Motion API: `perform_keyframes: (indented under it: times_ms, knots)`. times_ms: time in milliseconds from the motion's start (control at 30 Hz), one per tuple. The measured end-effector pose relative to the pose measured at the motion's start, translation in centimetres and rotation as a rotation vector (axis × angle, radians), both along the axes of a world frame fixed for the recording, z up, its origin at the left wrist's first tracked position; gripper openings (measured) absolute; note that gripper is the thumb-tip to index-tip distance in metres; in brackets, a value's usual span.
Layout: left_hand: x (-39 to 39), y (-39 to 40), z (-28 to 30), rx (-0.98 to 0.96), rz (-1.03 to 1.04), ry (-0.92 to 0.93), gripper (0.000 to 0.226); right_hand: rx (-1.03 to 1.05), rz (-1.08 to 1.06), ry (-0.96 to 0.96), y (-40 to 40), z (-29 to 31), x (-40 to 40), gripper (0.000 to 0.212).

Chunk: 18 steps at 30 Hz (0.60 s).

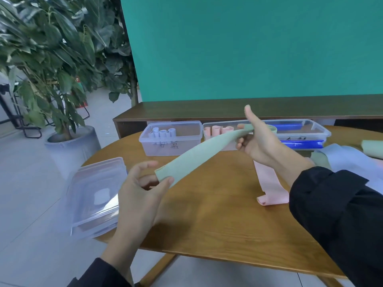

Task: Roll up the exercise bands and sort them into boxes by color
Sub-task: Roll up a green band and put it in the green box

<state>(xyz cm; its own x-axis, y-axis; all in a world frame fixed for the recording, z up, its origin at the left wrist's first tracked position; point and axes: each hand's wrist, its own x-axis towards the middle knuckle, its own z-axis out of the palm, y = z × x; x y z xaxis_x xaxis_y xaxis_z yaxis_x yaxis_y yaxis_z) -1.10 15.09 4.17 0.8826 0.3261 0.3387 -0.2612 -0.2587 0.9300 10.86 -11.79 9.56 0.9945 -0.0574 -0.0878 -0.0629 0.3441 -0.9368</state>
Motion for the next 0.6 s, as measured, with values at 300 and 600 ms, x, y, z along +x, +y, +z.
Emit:
perform_keyframes:
  times_ms: [300, 600]
  knots:
    - [-0.9, 0.5, -1.3, 0.247, -0.104, -0.240, 0.022, -0.065, 0.031, -0.108, 0.1, -2.6, 2.3, 0.015]
    - [-2.7, -1.9, -1.8, 0.182, -0.338, -0.147, 0.029, -0.393, 0.033, -0.121, 0.4, -4.9, 3.1, 0.031]
